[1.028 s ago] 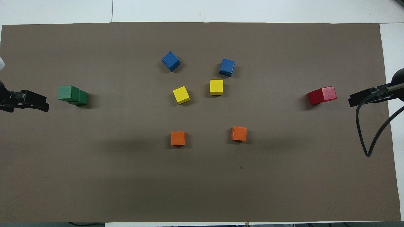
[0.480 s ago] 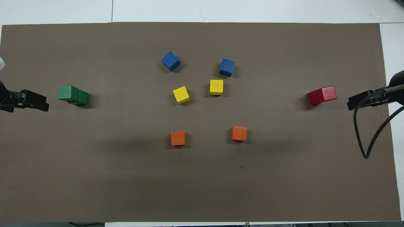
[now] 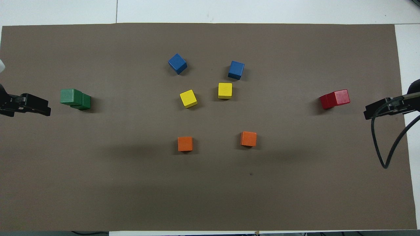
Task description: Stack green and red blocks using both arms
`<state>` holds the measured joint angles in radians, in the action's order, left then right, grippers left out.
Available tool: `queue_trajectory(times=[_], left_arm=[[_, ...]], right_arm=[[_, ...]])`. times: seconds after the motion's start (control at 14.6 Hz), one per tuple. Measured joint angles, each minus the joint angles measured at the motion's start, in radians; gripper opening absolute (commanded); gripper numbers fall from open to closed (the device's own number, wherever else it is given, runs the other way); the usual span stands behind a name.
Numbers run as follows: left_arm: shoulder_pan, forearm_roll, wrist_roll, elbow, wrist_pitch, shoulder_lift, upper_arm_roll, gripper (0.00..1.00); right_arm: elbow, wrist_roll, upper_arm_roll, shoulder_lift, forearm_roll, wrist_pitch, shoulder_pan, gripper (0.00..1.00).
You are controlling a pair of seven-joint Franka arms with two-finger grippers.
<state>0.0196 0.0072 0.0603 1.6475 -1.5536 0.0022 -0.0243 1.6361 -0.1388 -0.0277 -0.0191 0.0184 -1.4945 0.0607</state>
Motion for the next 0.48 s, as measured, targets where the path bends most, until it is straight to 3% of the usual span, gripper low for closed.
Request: queue_trajectory(times=[0.48], left_arm=[[0.0, 0.0, 0.0, 0.0, 0.0, 0.0, 0.0, 1.0]], right_arm=[[-0.001, 0.014, 0.0, 0.0, 0.001, -0.019, -0.001, 1.0]])
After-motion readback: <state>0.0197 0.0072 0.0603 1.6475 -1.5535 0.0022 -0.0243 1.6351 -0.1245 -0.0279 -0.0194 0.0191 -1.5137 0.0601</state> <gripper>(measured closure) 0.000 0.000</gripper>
